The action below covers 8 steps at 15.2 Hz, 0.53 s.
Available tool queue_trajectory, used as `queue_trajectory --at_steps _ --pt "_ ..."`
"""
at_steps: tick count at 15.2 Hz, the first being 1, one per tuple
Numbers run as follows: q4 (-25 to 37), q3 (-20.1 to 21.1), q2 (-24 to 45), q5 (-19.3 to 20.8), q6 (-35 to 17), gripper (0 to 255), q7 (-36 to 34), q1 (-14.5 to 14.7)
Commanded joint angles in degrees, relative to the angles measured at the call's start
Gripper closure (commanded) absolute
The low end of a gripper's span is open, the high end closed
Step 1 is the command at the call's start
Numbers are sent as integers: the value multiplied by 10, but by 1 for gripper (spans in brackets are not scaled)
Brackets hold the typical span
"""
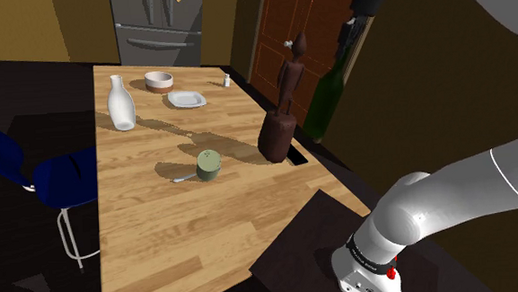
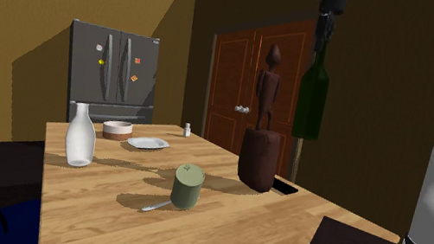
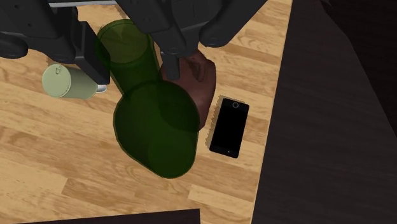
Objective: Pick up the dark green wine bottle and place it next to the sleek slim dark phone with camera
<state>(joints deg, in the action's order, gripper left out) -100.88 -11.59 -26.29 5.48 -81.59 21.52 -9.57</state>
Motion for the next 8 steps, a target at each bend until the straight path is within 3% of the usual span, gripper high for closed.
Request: queue_trajectory --at_steps 1,8 --pt "-22 0 -8 1 -15 255 -2 -1" --pt "-101 0 -34 5 -68 255 -6 -3"
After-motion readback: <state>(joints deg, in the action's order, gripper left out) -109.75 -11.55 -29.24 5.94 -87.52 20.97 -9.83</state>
